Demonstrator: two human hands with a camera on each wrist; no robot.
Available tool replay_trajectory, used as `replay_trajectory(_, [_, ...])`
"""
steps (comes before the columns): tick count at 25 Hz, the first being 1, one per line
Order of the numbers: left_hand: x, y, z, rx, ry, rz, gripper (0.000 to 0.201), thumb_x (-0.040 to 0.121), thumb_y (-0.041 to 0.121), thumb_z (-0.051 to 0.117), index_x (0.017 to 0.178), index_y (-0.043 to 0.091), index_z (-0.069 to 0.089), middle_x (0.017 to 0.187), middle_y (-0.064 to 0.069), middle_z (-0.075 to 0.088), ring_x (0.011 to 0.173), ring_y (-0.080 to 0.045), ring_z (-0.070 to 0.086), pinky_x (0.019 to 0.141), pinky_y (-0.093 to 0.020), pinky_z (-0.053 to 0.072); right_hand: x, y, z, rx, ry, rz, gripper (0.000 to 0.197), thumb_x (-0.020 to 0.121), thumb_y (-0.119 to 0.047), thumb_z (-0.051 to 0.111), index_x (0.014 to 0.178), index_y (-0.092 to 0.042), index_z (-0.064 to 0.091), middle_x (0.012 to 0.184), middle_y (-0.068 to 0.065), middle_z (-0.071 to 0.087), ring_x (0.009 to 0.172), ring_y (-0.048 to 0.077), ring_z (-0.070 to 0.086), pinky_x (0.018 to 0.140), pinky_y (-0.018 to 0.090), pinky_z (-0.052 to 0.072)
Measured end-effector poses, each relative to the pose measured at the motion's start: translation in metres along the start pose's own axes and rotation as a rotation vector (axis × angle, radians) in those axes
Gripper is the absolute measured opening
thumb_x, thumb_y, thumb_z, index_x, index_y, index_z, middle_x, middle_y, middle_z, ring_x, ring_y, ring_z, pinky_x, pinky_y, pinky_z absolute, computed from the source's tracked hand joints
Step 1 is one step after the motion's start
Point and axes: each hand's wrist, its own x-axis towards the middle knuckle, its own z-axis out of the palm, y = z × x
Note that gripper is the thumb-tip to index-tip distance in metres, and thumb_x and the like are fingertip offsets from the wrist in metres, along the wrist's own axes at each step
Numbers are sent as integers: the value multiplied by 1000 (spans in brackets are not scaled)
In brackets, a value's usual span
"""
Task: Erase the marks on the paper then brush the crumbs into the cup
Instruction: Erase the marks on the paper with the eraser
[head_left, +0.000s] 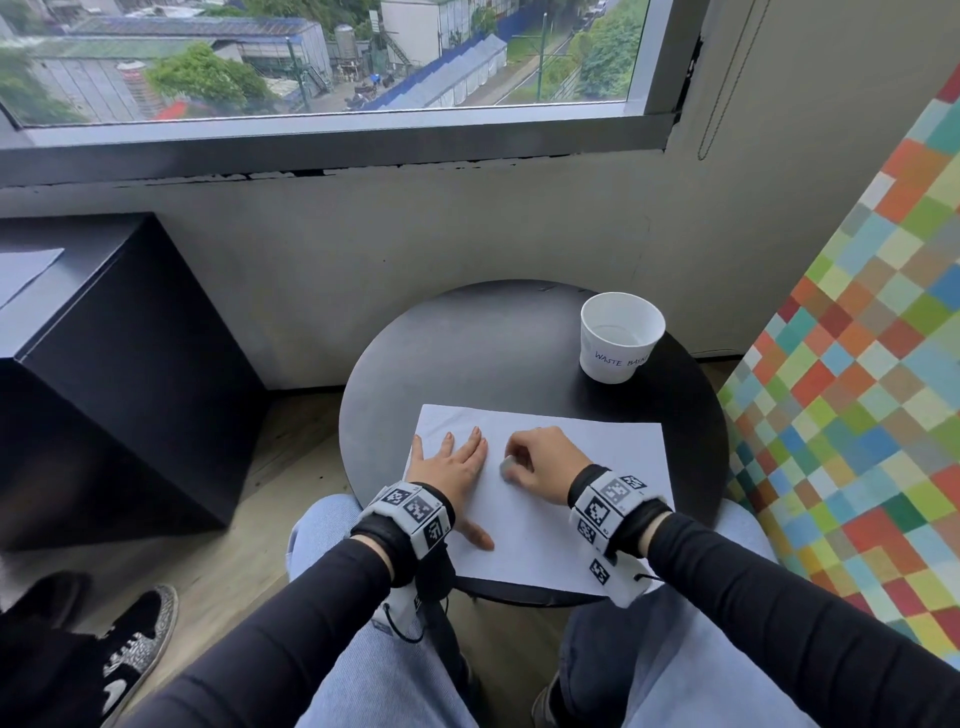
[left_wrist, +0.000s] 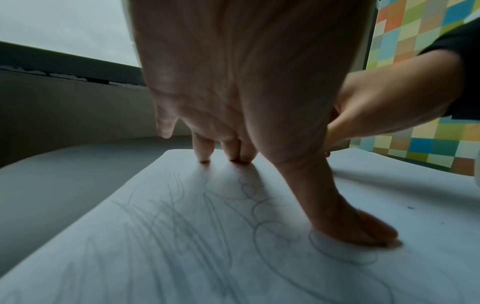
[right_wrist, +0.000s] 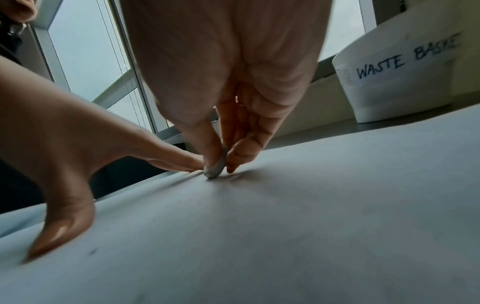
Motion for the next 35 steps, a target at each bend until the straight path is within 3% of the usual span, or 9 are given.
replay_trajectory(4, [-1,-1,0,-12,-7,0,141,63,73,74,157,16,-14,164,3,-17,152,-31,-5,117,-65,0,-7,-14,9,-11,-138,-121,10,81,-16,65,83,-7,67,69,-1,59,64,14,50,61,19,37])
replay_trajectory(8, [-1,0,-1,-6,-10,-5,140,63,73,74,157,17,-14,164,3,-17,152,-30,-5,117,-65,-1,1,-3,5,13,14,-33,9,80,-16,62,81,-9,67,71,5,65,67,18,52,68,25,44])
replay_trajectory(12, [0,0,-1,-4,-7,-3,141,63,74,74,157,16,-14,165,2,-17,152,-31,-5,117,-66,0,-4,-12,9,-13,-119,-119,9,80,-17,64,81,-9,67,64,-3,58,61,13,50,60,18,38])
replay_trajectory(15, [1,0,-1,10,-14,-4,140,64,74,73,157,17,-15,164,3,-17,152,-30,-5,116,-66,-2,4,-2,0,-20,21,-46,8,80,-17,62,81,-10,67,70,4,66,65,16,50,68,26,46])
replay_trajectory(19, [1,0,-2,27,-9,-6,141,63,76,72,157,16,-14,165,1,-17,152,-32,-4,116,-66,-1,-9,-13,5,-56,-186,-192,9,81,-19,67,84,-10,69,73,5,68,64,14,53,67,23,43])
replay_trajectory(23, [1,0,-2,19,-5,-13,141,62,77,72,157,17,-14,165,2,-17,152,-31,-4,116,-66,-2,-3,-5,-2,-41,-52,-147,9,80,-15,65,84,-8,69,72,6,68,64,13,50,66,20,36])
replay_trajectory(26, [0,0,-1,42,1,-16,141,62,79,70,157,15,-14,165,1,-17,152,-31,-3,116,-66,-1,-12,-11,3,-51,-193,-203,11,81,-20,68,87,-11,70,75,4,69,65,9,51,67,20,42])
replay_trajectory(30, [2,2,-1,25,-5,-28,142,62,79,70,156,16,-15,165,1,-17,152,-31,-4,115,-66,-3,-8,-4,-4,-34,-70,-147,11,79,-18,64,83,-9,70,72,5,68,62,11,50,65,19,36])
replay_trajectory(35, [2,2,-1,44,-8,-32,143,62,80,70,156,15,-16,164,0,-18,152,-32,-5,116,-66,-2,-15,-2,-5,-52,-151,-149,11,81,-19,66,87,-11,71,73,1,67,63,10,50,65,18,38])
